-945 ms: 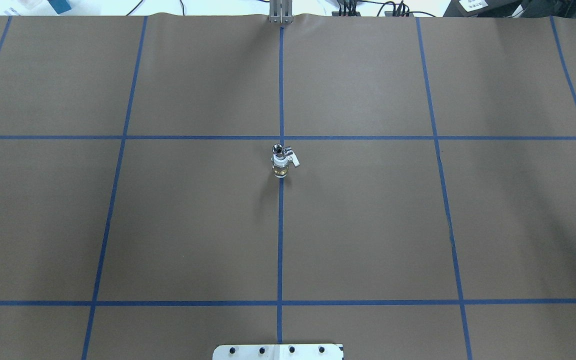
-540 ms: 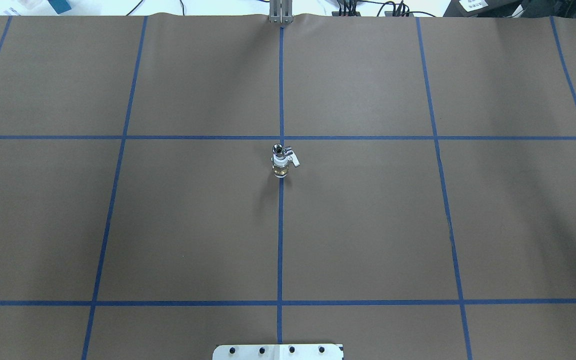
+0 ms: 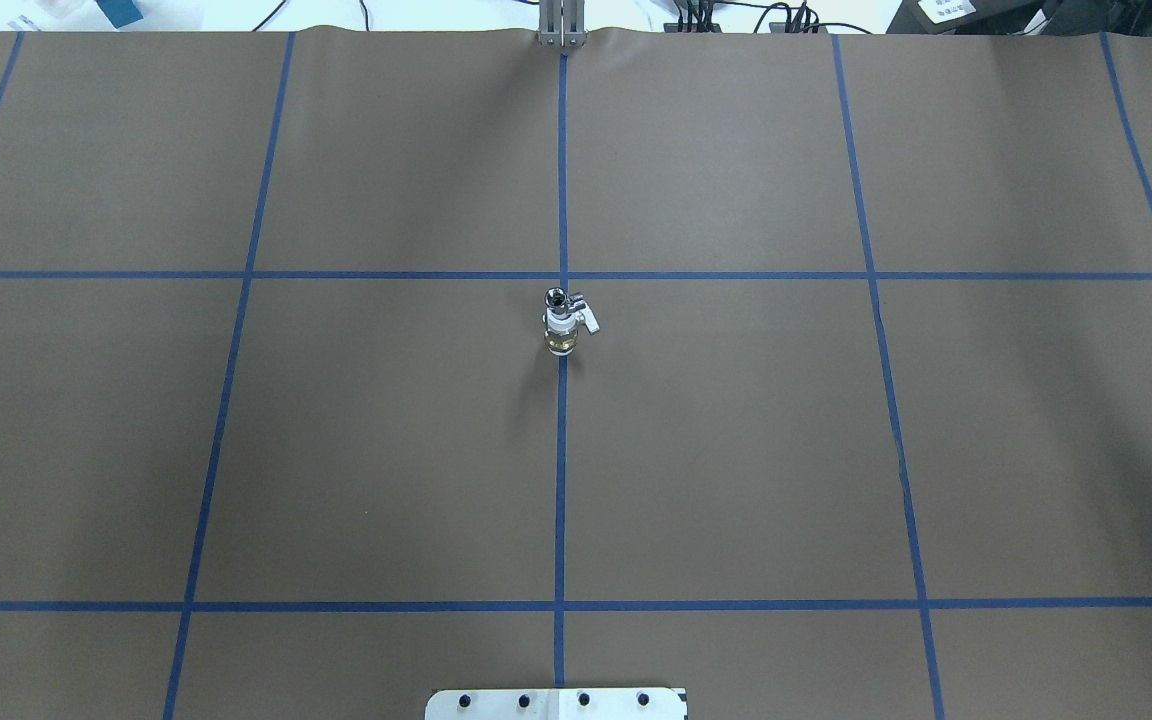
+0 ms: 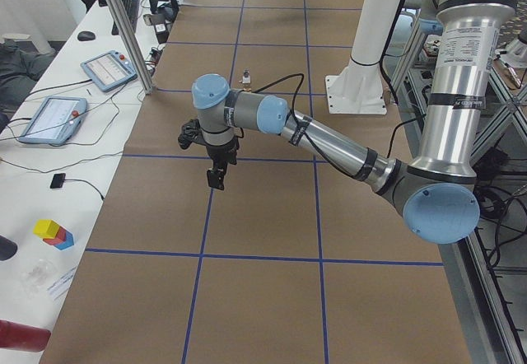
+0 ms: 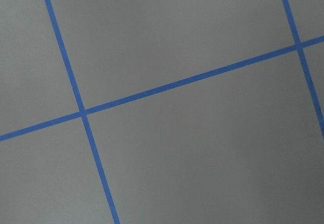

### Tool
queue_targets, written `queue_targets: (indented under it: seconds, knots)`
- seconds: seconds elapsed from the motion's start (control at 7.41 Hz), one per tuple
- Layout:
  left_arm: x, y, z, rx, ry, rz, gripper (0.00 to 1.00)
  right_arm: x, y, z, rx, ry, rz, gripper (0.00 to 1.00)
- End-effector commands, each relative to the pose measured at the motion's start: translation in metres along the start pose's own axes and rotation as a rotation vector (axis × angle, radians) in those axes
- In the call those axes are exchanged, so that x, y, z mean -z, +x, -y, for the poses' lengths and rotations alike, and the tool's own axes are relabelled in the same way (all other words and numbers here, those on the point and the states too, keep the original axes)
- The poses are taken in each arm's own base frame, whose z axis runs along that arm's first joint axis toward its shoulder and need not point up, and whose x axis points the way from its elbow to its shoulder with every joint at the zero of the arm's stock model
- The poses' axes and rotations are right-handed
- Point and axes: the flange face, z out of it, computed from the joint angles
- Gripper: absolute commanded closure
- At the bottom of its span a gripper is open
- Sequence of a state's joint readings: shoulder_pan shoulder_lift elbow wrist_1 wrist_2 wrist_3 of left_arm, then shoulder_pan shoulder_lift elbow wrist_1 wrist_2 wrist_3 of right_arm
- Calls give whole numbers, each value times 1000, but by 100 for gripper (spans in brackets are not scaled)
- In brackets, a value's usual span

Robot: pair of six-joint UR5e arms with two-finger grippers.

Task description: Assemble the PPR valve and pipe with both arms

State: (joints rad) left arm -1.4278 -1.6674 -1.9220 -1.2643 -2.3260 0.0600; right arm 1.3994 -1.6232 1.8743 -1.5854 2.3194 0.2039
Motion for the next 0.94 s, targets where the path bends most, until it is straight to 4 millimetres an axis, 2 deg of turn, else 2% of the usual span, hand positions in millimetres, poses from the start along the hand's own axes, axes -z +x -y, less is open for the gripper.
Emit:
queue_targets:
  seconds: [0.0,0.14,0.54,0.81]
  knots:
    - [0,-5,-4,10,0,-1,0,4,18,-12,-26,1,-2,0]
    - [0,-5,-4,9,1,-1,0,1,21,-17,-29,-3,-3,0]
    - [-1,-7,-5,11,-4,3,0,12,30,-26,-30,14,-6,0]
    - [-5,-10,-5,-8,-13,2,0,12,34,-30,-39,13,-8,0]
